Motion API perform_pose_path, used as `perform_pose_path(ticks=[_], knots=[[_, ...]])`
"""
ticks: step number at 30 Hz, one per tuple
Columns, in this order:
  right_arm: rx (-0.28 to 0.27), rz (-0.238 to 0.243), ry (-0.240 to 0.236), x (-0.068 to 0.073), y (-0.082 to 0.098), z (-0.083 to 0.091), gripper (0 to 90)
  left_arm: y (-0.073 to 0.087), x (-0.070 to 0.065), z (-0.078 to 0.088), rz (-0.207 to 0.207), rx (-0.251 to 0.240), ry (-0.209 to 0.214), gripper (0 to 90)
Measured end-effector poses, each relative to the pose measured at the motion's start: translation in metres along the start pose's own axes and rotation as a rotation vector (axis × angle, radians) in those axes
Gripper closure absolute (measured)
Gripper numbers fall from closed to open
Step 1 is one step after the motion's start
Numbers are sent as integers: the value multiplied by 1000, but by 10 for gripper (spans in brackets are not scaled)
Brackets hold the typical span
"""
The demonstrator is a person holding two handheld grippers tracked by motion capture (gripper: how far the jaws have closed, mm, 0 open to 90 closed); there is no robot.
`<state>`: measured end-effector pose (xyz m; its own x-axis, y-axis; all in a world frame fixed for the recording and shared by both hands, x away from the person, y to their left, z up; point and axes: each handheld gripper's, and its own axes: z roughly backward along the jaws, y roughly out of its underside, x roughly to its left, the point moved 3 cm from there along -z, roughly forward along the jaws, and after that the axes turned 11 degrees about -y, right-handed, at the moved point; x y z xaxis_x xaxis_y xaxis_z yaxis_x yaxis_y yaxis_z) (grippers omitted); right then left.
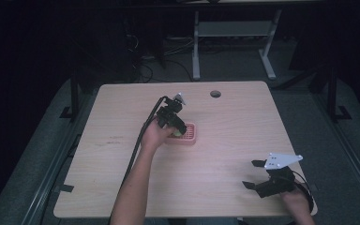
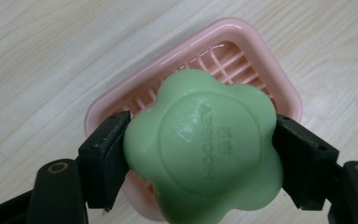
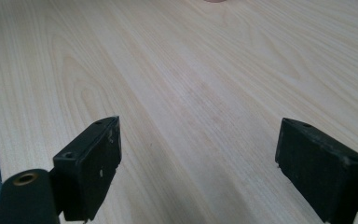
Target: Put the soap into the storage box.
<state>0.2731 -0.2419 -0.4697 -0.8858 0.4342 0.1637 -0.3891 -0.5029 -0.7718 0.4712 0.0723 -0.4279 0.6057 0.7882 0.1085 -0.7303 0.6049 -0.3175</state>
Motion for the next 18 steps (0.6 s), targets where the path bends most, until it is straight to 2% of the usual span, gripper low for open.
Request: perform_pose_path(ticks=[4,9,13,14,18], knots=[[2,2,-1,0,0,-1,138,-3,-1,-5,3,8,-5,265],[1,1,-1,0,0,0,138,-6,-4,-14,13,19,12,265],[1,2,-2,0,0,0,137,-8,-6,-18,36,22,18,265],[1,2,-2,0,0,0,138,-8,-5,-18,19,30,12,265],[-1,3,-2,0,0,0,138,-9,-6,-21,24,26,15,264]])
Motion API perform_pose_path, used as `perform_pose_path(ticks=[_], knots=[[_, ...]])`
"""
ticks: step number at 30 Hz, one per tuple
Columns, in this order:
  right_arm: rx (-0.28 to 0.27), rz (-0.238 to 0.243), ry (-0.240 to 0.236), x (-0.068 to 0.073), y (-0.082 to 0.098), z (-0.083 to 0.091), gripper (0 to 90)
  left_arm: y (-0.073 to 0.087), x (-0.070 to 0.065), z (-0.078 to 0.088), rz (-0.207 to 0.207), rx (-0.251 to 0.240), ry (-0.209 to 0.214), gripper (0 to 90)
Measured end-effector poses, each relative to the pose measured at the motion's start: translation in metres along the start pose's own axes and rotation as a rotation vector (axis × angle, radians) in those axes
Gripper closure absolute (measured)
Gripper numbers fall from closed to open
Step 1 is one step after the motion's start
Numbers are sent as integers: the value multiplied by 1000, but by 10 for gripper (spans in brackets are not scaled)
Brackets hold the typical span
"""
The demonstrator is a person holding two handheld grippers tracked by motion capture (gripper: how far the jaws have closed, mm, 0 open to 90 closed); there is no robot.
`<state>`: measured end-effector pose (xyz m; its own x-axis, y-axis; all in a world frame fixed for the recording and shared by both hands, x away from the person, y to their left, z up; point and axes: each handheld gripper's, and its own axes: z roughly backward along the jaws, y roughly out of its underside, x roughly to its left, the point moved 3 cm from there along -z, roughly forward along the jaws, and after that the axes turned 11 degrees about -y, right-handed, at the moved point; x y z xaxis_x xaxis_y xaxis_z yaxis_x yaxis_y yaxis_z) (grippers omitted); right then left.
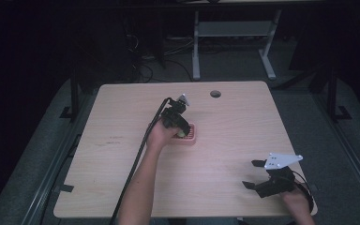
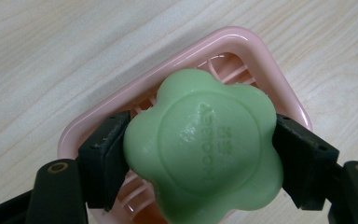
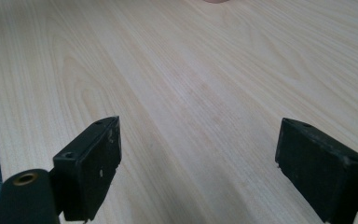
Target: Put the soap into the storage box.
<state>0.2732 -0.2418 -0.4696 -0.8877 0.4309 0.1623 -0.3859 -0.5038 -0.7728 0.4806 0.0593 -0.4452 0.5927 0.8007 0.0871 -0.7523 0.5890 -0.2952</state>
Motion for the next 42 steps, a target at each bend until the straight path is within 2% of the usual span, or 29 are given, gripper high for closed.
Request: perform_pose_path(ticks=[10,20,24,26,28,33,42], knots=[[1,0,0,0,0,0,138,1,-1,-4,15,9,5,264],[1,0,-1,0,0,0,138,2,-2,-4,11,12,-16,261],[1,0,0,0,0,0,138,3,-1,-3,8,4,-22,258],[3,2,0,0,0,0,138,4,-1,-1,29,-20,-7,256],[4,2,-1,0,0,0,138,5,0,2,23,-25,3,236],[5,1,-2,0,0,-1,138,7,1,11,11,-47,-2,236],[5,-4,5,-1,0,0,138,9,2,17,2,-63,11,228]])
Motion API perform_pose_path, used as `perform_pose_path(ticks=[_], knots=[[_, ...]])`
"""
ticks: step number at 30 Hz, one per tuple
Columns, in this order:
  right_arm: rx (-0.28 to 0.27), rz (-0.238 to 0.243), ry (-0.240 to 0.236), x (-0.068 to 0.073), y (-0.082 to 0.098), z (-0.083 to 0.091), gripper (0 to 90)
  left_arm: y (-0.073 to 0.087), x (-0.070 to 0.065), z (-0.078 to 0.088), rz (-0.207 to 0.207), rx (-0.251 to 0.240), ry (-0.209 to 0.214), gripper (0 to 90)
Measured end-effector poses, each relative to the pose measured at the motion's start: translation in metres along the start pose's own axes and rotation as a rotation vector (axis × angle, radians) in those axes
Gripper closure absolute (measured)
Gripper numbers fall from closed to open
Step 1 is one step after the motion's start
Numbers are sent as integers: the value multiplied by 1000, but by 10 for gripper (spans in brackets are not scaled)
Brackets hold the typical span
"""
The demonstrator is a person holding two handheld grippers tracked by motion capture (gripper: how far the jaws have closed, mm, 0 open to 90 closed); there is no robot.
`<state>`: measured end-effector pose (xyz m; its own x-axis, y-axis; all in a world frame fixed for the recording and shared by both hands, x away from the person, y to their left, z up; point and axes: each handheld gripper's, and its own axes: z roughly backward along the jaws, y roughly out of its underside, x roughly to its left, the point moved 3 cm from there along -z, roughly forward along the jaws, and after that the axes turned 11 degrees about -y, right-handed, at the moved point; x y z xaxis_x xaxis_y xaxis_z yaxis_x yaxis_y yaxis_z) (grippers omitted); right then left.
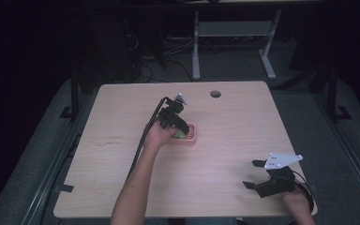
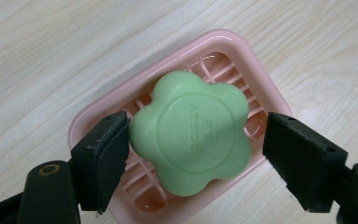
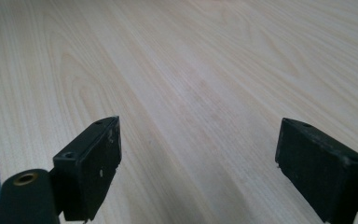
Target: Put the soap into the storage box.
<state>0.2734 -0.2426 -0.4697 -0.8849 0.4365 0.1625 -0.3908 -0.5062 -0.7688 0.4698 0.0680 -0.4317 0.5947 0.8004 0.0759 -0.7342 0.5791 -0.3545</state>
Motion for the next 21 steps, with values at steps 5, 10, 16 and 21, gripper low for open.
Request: perform_pose_path(ticks=[5,10,16,21], knots=[[3,4,-3,0,0,-1,138,1,0,2,6,-7,2,228],[1,5,-4,1,0,-1,138,3,0,4,6,-10,2,228],[7,-1,-4,1,0,-2,138,6,2,9,8,-26,7,228],[7,-4,-4,1,0,-2,138,9,1,13,-13,-32,14,228]])
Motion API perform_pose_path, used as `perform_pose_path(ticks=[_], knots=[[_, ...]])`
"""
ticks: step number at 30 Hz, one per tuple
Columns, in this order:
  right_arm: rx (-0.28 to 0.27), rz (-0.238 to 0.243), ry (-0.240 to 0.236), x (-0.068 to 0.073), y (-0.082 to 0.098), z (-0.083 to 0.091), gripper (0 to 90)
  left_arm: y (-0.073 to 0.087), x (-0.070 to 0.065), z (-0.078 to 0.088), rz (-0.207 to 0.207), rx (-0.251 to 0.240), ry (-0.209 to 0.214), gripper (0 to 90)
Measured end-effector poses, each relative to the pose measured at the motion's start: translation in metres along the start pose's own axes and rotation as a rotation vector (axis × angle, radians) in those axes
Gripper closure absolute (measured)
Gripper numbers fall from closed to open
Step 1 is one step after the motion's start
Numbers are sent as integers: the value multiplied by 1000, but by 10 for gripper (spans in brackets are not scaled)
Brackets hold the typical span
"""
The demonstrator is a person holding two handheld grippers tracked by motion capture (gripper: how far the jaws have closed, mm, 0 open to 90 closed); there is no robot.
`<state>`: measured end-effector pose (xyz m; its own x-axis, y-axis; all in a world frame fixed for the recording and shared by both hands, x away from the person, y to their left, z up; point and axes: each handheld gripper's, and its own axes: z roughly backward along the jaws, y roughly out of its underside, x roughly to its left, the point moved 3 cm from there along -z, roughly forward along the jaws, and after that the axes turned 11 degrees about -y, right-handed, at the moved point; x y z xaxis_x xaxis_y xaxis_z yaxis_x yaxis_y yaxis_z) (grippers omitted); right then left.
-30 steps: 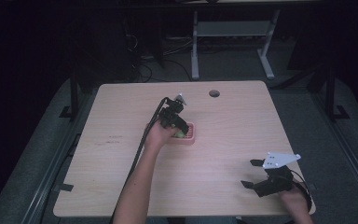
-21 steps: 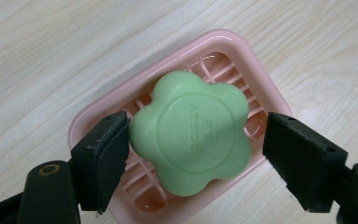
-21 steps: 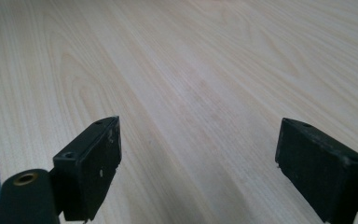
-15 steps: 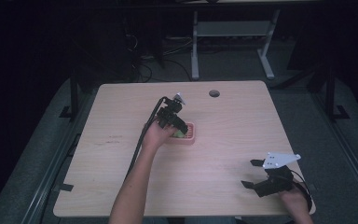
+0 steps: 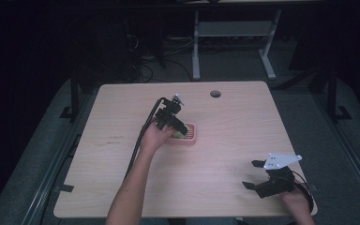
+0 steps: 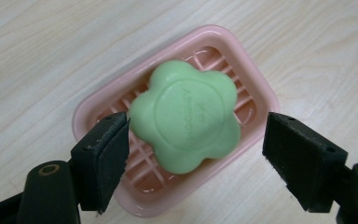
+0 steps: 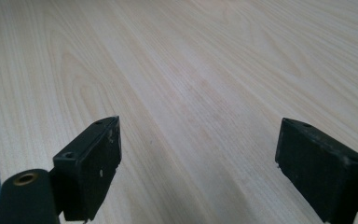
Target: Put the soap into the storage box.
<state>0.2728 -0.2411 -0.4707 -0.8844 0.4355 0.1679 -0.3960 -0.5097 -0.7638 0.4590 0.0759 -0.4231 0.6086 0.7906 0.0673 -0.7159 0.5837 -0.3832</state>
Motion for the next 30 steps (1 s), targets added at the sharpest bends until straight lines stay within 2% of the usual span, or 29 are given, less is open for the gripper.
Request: perform_pose_path(ticks=[6,13,15,21,25,30], knots=[[0,4,1,0,0,0,138,1,-4,5,-17,-6,0,224],[3,10,4,0,0,-1,138,4,-6,10,-16,-27,22,222],[3,8,4,0,0,-1,138,5,-6,11,-22,-31,17,221],[1,7,11,-2,1,0,137,13,-5,17,-21,-36,21,221],[6,-13,15,-3,2,0,138,20,-6,17,-21,-31,25,219],[17,0,13,-2,2,-2,138,27,-8,15,-21,-31,32,218]])
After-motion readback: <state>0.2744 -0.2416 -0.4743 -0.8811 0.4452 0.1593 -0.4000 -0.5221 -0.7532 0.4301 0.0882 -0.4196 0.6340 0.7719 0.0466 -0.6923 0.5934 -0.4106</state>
